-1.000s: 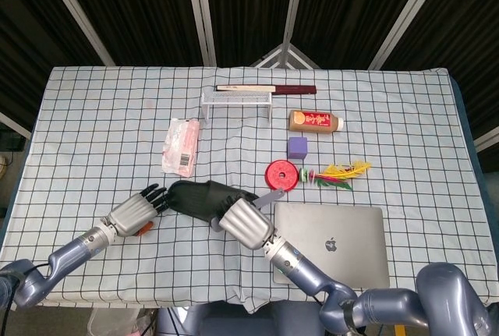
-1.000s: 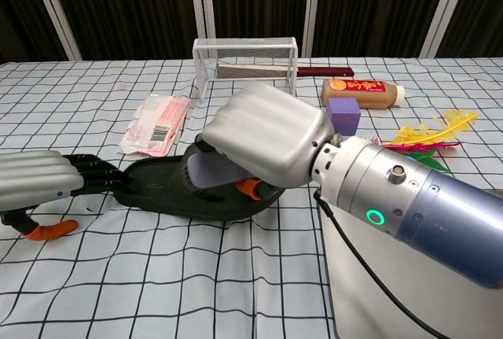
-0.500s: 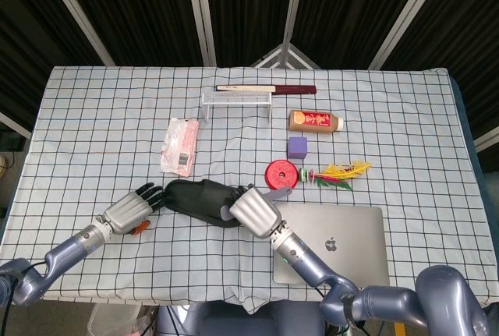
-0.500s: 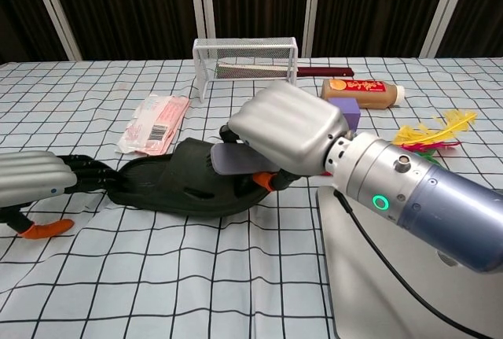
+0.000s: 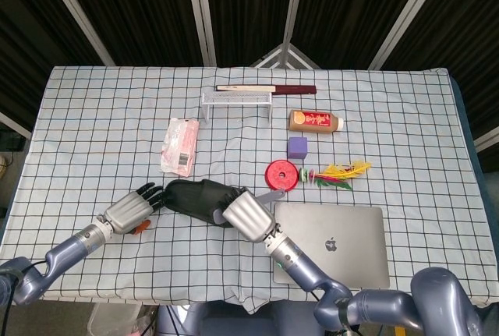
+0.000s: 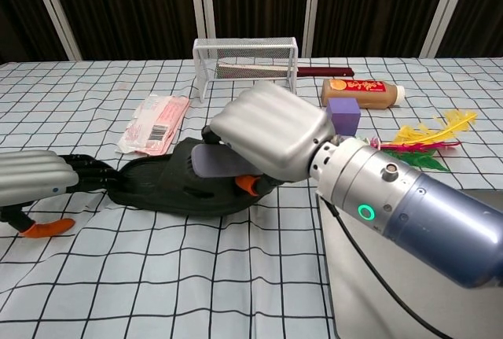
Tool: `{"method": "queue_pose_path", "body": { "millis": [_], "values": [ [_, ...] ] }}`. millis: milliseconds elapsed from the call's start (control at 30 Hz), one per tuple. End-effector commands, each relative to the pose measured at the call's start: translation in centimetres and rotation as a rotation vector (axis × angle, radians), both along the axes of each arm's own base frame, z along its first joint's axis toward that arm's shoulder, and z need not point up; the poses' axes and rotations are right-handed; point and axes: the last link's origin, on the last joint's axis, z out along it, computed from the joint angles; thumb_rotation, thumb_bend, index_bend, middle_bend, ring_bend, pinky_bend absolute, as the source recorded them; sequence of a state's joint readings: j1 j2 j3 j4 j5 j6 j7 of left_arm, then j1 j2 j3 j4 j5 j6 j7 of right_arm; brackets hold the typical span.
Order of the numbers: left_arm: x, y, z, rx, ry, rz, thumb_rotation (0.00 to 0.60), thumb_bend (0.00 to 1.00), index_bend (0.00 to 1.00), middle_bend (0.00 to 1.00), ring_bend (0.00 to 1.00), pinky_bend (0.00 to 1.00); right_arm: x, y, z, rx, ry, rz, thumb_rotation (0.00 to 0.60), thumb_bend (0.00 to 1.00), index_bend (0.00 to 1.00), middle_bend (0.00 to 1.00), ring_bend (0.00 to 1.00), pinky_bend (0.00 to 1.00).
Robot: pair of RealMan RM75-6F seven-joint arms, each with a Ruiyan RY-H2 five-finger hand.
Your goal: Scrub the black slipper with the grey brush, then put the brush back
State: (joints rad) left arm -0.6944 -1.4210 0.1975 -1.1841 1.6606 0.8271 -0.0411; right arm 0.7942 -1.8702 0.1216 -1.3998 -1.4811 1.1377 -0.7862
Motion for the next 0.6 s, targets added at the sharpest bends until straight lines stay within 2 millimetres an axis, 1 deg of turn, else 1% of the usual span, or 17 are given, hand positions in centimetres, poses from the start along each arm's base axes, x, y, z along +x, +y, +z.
{"method": "queue_pose_path", "body": {
  "millis": [33,167,300,433,600],
  "values": [
    [0.1,0.0,-0.1,-0.003,-0.004,0.0,0.557,0.68,0.1,0.05,0.0,0.0,0.4,0.6,-0.3,0.005,-0.004,0.011,0.6,0.99,0.91,0.83,0.67,0.73],
    [0.3,0.0,-0.3,-0.009,-0.007,-0.004,0.555,0.68,0.1,0.05,0.0,0.0,0.8,0.9,-0.8,0.007,0.003,0.02,0.6,0.99,0.9,0.83,0.67,0.73],
    [0.4,-0.1,-0.3,-0.013,-0.013,-0.006,0.555,0.68,0.1,0.05,0.0,0.0,0.7,0.5,-1.3,-0.011,0.026,0.015,0.6,0.99,0.9,0.83,0.67,0.73],
    [0.3,-0.2,0.0,-0.008,-0.014,-0.004,0.558,0.68,0.1,0.05,0.0,0.0,0.1,-0.5,-1.5,-0.034,0.054,-0.008,0.6,0.99,0.91,0.83,0.67,0.73],
    [0.0,-0.2,-0.1,-0.011,0.0,0.006,0.556,0.68,0.1,0.05,0.0,0.0,-0.8,-1.3,-1.5,-0.021,0.044,-0.069,0.6,0.99,0.91,0.83,0.67,0.73]
  ]
}}
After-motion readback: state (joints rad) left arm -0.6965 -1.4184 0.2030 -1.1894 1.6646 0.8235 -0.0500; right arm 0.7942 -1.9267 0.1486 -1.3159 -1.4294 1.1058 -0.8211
